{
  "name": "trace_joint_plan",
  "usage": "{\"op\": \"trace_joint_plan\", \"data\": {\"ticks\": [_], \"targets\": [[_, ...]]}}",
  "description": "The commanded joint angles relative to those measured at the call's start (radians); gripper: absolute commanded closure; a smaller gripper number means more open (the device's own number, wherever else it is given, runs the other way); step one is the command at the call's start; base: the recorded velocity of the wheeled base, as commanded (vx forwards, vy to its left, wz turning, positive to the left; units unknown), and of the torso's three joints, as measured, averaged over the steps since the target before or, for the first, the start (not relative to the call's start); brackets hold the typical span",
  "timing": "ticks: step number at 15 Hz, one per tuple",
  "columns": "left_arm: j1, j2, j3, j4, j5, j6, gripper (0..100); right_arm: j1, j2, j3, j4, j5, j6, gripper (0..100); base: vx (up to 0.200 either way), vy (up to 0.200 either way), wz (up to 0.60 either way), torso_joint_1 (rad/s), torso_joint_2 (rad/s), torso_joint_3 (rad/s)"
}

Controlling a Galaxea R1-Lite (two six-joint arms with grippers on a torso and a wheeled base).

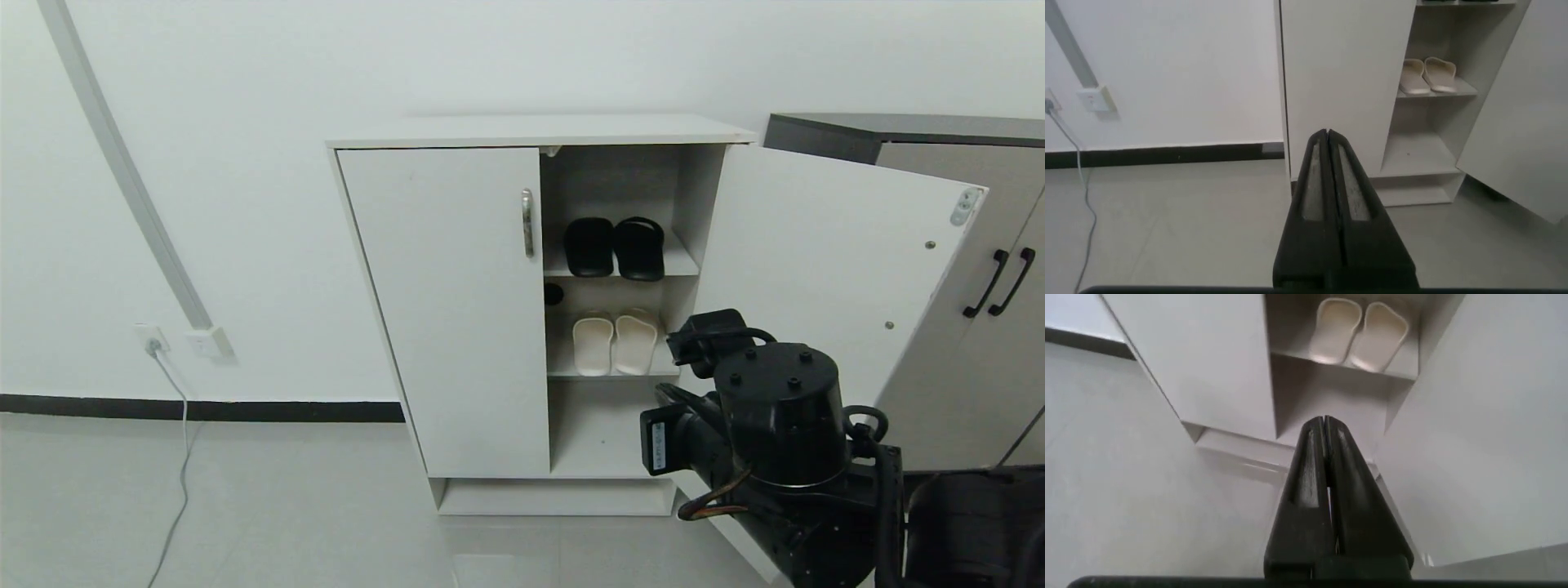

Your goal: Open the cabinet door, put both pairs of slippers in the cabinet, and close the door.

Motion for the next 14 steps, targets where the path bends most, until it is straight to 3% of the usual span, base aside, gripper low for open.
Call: {"op": "trace_joint_plan", "data": {"ticks": [1,14], "targets": [[0.001,0.000,0.000,0.001,0.000,0.000,100,-0.004,0.013,0.008,-0.001,-0.001,-0.001,100,0.000,0.000,0.00,0.000,0.00,0.000],[0.001,0.000,0.000,0.001,0.000,0.000,100,-0.004,0.013,0.016,-0.001,-0.001,-0.009,100,0.000,0.000,0.00,0.000,0.00,0.000]]}}
